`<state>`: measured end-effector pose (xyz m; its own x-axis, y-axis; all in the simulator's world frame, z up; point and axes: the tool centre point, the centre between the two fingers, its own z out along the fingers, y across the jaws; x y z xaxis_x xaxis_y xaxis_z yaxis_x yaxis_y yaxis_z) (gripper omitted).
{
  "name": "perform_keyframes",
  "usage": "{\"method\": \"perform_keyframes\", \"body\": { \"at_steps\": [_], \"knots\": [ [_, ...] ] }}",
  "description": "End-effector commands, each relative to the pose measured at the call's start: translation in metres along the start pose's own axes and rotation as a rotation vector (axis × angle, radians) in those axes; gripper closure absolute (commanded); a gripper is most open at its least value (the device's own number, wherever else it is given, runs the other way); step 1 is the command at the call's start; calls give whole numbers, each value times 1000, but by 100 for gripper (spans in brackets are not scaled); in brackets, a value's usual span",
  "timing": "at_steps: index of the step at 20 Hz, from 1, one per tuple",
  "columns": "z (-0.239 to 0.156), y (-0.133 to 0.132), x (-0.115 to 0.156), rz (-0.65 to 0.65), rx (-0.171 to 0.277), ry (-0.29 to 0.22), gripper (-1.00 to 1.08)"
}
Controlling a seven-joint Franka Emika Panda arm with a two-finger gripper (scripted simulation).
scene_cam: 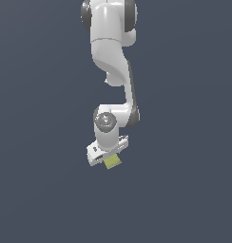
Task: Pick up the object and move it to a goal position.
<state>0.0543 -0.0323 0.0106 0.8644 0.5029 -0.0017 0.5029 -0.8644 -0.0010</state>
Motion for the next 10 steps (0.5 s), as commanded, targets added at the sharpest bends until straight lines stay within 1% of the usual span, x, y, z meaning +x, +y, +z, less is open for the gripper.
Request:
{"method": "perform_keyframes", "body": {
  "at_steps": [1,2,10],
  "knots": [
    [1,1,1,0,-1,2,-92],
    [1,1,1,0,-1,2,108],
    [1,1,1,0,-1,2,108]
  ]
}}
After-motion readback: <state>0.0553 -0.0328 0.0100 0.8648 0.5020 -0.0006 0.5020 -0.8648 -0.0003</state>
